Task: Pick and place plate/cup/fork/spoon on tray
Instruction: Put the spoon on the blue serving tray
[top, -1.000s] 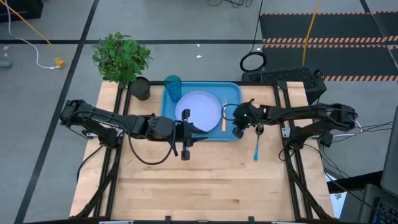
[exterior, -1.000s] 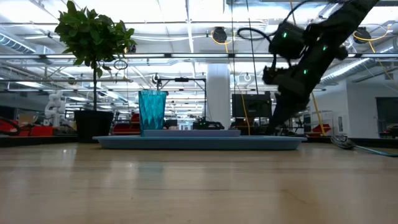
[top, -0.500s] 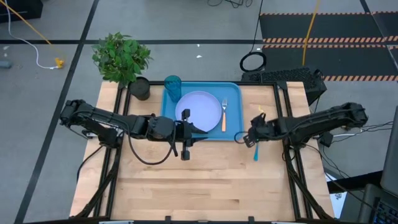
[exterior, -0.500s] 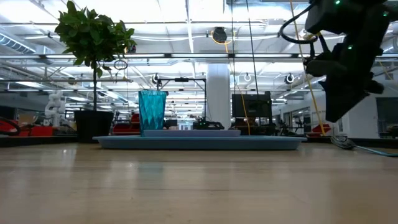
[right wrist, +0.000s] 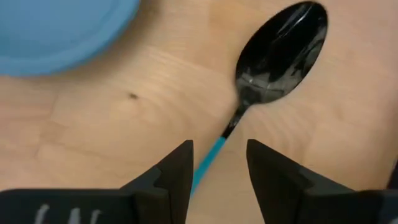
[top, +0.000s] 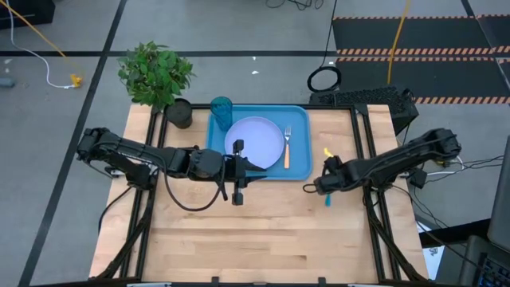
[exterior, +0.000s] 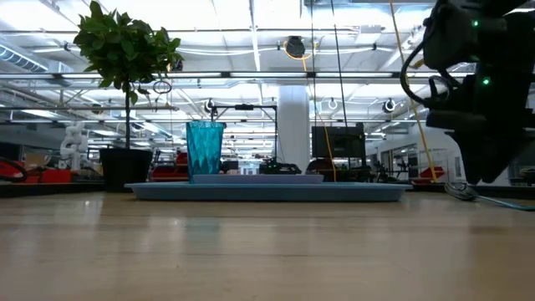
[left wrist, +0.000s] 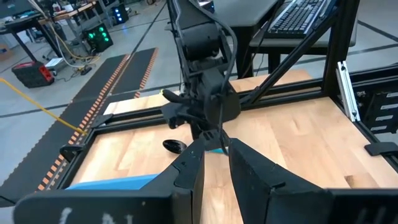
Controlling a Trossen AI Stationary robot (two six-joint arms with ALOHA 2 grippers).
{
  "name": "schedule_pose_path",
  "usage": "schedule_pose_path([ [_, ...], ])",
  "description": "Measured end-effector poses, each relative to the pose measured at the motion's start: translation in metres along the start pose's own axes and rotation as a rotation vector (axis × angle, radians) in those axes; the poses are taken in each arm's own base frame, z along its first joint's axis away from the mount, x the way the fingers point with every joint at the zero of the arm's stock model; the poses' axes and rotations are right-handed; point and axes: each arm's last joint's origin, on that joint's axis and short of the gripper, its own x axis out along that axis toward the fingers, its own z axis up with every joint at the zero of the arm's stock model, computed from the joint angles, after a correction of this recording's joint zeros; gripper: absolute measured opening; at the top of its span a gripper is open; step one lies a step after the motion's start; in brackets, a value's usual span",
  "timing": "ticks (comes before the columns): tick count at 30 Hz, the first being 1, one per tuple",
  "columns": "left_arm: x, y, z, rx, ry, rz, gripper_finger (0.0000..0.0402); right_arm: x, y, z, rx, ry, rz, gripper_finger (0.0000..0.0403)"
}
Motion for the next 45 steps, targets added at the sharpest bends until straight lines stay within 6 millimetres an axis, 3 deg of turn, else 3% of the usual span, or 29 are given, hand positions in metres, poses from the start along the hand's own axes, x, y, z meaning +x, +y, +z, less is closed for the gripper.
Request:
schedule_pose_path([
  [15,0.000,0.000,0.000,0.000,0.000,0.000,0.0077,0.023,0.010,-0.005,0.045,-0.007,-0.143,0.0134],
  [30,-0.001,-0.003,0.000,-0.020,0.005,-0.010,0.0077,0.030,0.010,-0.004,0.062,-0.086,-0.106,0.0006],
  [45,-0.004,-0.016,0.002,-0.012,-0.003,-0.049,0.0077,0.020,0.006,0.007,0.093,-0.210,-0.048,0.0003],
])
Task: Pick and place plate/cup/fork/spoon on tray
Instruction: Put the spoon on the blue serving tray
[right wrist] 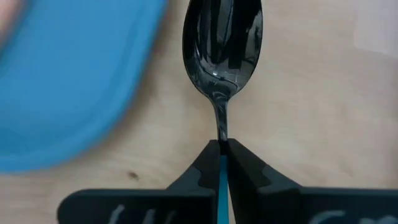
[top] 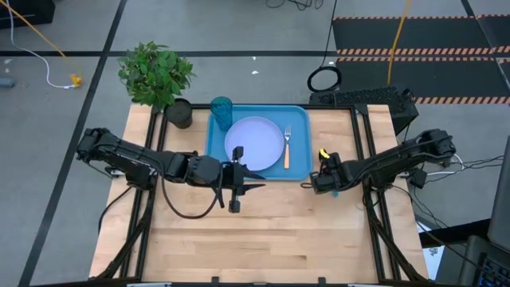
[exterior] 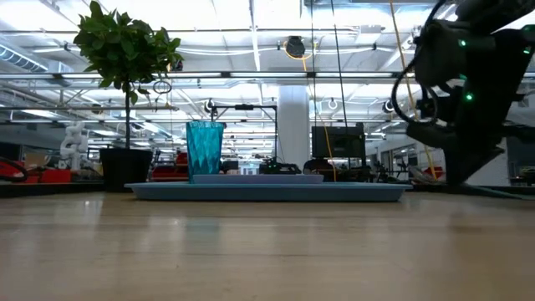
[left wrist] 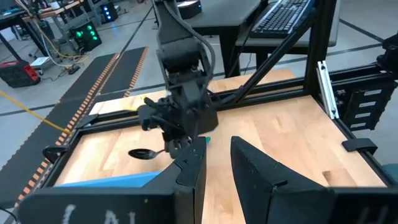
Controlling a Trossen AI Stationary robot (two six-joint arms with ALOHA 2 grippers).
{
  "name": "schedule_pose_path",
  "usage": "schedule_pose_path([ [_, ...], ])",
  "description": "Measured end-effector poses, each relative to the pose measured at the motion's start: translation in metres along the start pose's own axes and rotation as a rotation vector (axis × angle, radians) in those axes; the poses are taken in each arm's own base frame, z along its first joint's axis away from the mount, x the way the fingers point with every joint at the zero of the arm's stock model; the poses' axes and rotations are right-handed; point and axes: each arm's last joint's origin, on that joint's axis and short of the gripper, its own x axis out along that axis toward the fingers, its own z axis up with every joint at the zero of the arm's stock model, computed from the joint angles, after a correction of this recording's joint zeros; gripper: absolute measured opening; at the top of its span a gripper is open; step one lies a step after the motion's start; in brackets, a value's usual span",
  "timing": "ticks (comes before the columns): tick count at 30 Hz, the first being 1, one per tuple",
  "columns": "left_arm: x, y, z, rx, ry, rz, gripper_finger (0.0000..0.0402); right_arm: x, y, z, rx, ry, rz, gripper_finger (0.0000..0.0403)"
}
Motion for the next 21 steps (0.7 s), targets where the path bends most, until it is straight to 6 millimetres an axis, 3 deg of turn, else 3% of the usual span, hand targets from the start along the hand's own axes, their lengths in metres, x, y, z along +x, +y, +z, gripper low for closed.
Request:
schedule_pose_path([
  [10,0.000,0.000,0.000,0.000,0.001,0.000,0.0076,-0.007,0.004,0.036,0.042,-0.074,0.193,0.0001],
  [21,0.000,0.000,0.000,-0.003,0.001,0.000,0.0076,-0.006,0.023,0.083,0.112,-0.281,0.434,0.0000],
])
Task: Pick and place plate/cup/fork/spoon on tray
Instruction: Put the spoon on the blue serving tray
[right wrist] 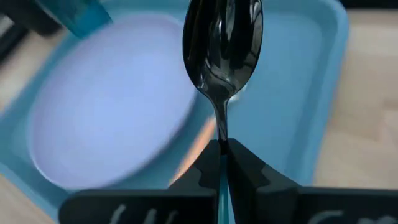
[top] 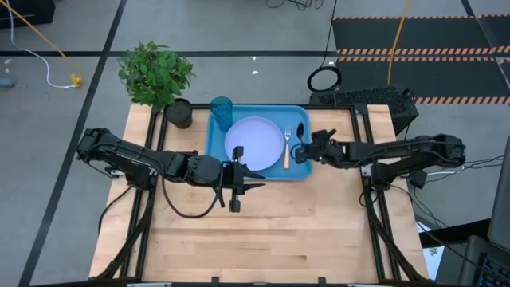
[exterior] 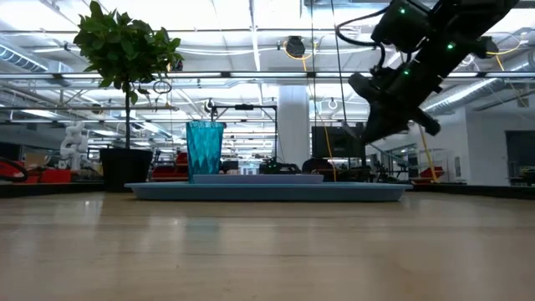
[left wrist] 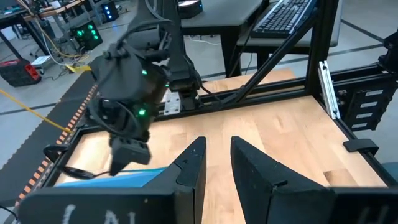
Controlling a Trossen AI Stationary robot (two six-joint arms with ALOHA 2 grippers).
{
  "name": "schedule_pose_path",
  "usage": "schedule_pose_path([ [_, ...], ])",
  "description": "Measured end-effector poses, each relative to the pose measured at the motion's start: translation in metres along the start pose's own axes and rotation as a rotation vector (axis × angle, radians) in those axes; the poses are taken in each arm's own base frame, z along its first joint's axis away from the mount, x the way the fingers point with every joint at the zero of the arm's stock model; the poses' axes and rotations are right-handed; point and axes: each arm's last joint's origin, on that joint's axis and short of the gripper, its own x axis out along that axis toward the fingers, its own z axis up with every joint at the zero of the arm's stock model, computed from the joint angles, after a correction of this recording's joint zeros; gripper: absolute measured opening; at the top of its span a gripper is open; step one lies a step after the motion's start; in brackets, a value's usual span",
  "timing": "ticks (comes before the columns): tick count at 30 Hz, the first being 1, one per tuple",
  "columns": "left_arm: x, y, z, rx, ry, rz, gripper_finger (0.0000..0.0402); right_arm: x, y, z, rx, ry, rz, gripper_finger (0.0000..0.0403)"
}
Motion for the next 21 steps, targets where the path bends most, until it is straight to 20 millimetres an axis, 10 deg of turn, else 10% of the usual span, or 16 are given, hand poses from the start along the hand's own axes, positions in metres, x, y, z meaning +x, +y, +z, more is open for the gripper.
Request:
schedule_pose_path([
  [21,0.000,0.001,0.004,0.044,-0.039,0.009,0.0077,0.076,-0.003,0.030,0.144,0.062,-0.083,0.0000],
])
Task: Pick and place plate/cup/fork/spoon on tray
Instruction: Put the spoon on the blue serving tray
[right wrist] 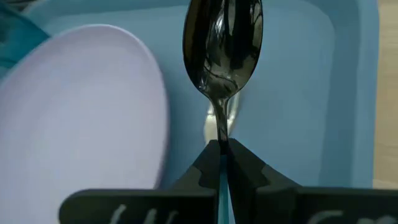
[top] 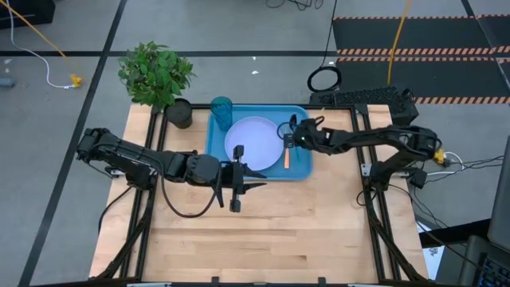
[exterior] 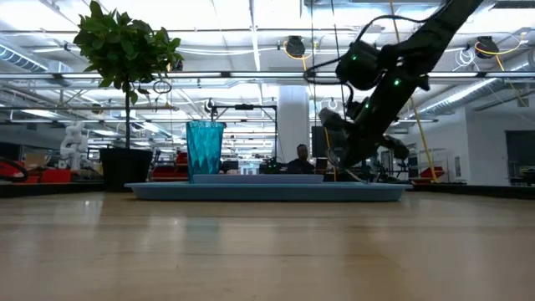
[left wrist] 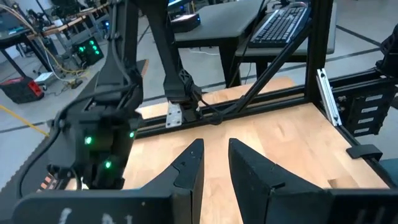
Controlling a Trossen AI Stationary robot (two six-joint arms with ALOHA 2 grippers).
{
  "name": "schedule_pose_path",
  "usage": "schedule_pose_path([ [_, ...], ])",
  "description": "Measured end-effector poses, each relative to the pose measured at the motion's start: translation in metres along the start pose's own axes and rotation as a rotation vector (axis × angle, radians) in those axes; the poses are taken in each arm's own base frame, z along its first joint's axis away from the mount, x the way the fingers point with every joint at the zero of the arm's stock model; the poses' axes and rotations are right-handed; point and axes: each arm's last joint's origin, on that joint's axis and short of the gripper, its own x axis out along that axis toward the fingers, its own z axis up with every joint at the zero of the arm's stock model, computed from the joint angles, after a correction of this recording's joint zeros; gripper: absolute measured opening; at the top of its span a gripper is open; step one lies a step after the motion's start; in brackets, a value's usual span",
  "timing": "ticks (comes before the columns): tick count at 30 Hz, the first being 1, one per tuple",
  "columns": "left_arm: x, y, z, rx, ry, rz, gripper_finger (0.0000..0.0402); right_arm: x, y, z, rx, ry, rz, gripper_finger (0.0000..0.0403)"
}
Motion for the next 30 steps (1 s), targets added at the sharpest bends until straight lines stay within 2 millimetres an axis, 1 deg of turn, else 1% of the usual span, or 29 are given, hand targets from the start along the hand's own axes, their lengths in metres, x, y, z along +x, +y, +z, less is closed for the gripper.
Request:
schedule_pose_path([
  [3,0.000,0.001,0.000,0.010,0.001,0.003,0.0077,0.007,0.000,0.000,0.009,0.021,-0.035,0.0000],
  [8,0.001,0.003,-0.001,0.013,0.004,0.008,0.0076,0.012,-0.006,0.002,0.015,0.045,-0.092,0.0000],
  [17,0.001,0.003,-0.001,0.010,0.004,0.008,0.0077,0.013,-0.012,0.001,0.021,0.069,-0.142,0.0000],
  [25,0.001,0.003,-0.001,0.006,0.003,0.008,0.0077,0.013,-0.012,0.001,0.043,0.088,-0.132,0.0001],
  [30,0.001,0.003,-0.001,0.005,0.003,0.008,0.0077,0.018,-0.013,-0.002,0.044,0.101,-0.143,0.0002],
])
